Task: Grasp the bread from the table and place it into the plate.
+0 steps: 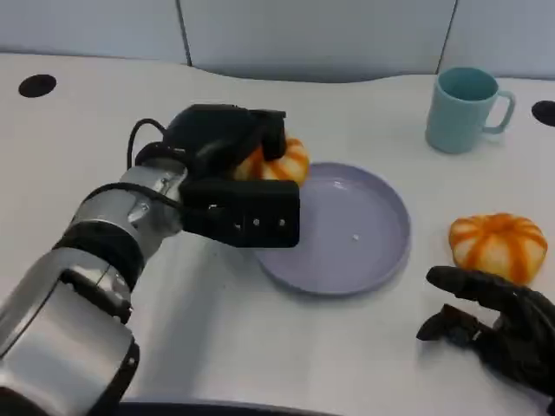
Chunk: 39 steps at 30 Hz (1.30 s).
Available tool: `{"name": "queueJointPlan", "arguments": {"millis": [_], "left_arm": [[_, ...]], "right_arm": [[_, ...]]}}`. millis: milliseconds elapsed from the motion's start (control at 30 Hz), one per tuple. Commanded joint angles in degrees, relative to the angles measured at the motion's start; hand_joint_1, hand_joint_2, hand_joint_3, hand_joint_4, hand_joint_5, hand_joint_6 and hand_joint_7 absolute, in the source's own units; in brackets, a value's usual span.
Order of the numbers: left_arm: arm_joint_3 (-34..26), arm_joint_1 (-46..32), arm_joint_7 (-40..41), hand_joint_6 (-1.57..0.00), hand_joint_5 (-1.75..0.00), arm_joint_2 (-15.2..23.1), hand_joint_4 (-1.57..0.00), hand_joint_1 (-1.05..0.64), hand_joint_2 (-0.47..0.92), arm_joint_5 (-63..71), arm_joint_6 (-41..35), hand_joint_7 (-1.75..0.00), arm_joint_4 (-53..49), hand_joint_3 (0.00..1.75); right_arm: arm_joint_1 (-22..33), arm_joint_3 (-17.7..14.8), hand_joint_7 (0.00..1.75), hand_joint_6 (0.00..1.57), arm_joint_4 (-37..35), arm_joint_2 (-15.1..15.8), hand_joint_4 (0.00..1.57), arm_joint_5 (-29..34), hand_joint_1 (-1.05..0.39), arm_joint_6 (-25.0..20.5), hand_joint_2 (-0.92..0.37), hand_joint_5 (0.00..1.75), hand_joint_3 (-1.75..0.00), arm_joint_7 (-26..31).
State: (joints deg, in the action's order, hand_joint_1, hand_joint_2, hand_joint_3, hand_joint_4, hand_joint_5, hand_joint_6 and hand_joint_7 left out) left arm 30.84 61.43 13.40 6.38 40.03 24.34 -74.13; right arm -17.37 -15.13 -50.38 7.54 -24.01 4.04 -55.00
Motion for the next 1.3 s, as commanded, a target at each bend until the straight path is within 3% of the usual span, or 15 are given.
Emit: {"name": "queueJointPlan", "arguments": {"millis": [33, 367, 900, 1100, 1300], "left_arm": [[0.07, 1.48, 0.60, -0.68, -1.75, -0.71, -0.87, -0.23, 0.66, -0.06, 0.73, -1.75, 0.38, 0.97], [1.50, 1.24, 1.33, -0.68, -1.75, -3.82, -0.89, -0.22, 0.58, 0.99, 1.61, -1.75, 0.24, 1.00], [4.34, 0.19, 1.56, -0.71, -1.75, -6.95, -0.92, -0.26, 0.60, 2.60, 2.19, -1.75, -0.85, 1.13], [5.21, 0.28, 1.20, -0.69, -1.75, -7.52, -0.90, -0.22, 0.46, 3.35, 0.95, -1.75, -1.12, 1.03], [4.78, 0.40, -2.13, -0.66, -1.75, -7.77, -0.84, -0.22, 0.65, 2.64, 0.52, -1.75, -1.57, 1.02]], "right_arm": [[0.95, 0.43, 0.02, 0.93, -0.55, 0.07, 0.51, 0.49, -0.41, -0.88, -0.92, 1.16, -0.11, 0.18], [1.13, 0.54, 0.01, 0.93, -0.46, -0.36, 0.52, 0.45, -0.40, -0.11, -0.92, 1.16, -0.14, -0.52], [2.39, 1.43, 0.02, 0.93, 2.64, -1.08, 0.51, -0.01, -0.39, -2.52, -0.92, 1.13, -0.13, 1.44], [2.63, 1.64, 0.02, 0.94, 3.19, -1.14, 0.52, 0.13, -0.38, -2.45, -0.92, 1.12, -0.13, 1.91], [2.89, 1.75, 0.02, 0.94, 3.72, -1.15, 0.53, 0.03, -0.39, -2.98, -0.92, 1.13, -0.13, 2.20]]}}
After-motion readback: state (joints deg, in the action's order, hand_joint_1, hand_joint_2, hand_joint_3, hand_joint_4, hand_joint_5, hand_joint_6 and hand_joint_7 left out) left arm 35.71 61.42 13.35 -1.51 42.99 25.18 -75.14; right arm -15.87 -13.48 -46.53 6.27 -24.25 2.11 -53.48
